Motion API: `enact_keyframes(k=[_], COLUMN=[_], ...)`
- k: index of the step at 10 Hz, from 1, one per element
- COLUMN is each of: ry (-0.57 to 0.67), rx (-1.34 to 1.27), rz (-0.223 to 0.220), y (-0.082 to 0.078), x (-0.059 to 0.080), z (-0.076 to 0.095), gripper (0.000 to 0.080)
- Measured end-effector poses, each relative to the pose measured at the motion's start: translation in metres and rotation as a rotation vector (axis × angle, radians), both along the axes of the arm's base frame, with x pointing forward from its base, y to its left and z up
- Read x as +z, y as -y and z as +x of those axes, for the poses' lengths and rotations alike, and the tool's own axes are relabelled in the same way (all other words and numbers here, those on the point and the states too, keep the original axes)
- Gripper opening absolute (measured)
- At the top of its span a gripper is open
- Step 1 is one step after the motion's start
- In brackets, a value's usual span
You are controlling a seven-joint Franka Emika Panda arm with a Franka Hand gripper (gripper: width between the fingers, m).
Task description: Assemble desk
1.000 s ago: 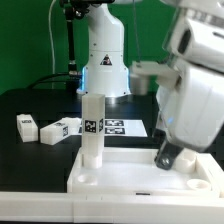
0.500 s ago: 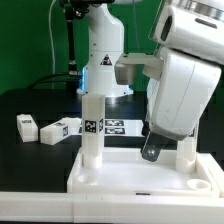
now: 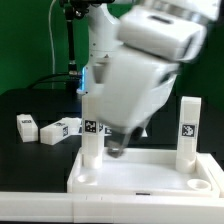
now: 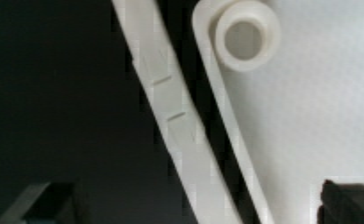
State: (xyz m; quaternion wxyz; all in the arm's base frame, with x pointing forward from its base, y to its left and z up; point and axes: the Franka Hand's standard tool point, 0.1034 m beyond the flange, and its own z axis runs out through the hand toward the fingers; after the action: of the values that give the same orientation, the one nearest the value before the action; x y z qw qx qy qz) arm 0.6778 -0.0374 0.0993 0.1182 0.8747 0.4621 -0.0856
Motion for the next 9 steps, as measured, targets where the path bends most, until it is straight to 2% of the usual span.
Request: enact_keyframes(k=[1, 2, 6, 7, 8, 9], ry=[0.022, 0.043, 0.118, 0.103, 0.108, 0.122], rx=[-0.088, -0.157, -0.415, -0.523, -0.619, -0.714], rz=[-0.007, -0.008, -0.02, 0.006, 0.034, 0.043], y=[0.006, 0.001, 0.002, 0.012, 0.03, 0.043], x=[0.001, -0.001, -0.001, 0.001, 0.004, 0.005], z=[0.0, 0.0, -0.001, -0.006, -0.007, -0.009], gripper=[0.0649, 0.0649, 0.0649, 0.0649, 0.0649, 0.0649])
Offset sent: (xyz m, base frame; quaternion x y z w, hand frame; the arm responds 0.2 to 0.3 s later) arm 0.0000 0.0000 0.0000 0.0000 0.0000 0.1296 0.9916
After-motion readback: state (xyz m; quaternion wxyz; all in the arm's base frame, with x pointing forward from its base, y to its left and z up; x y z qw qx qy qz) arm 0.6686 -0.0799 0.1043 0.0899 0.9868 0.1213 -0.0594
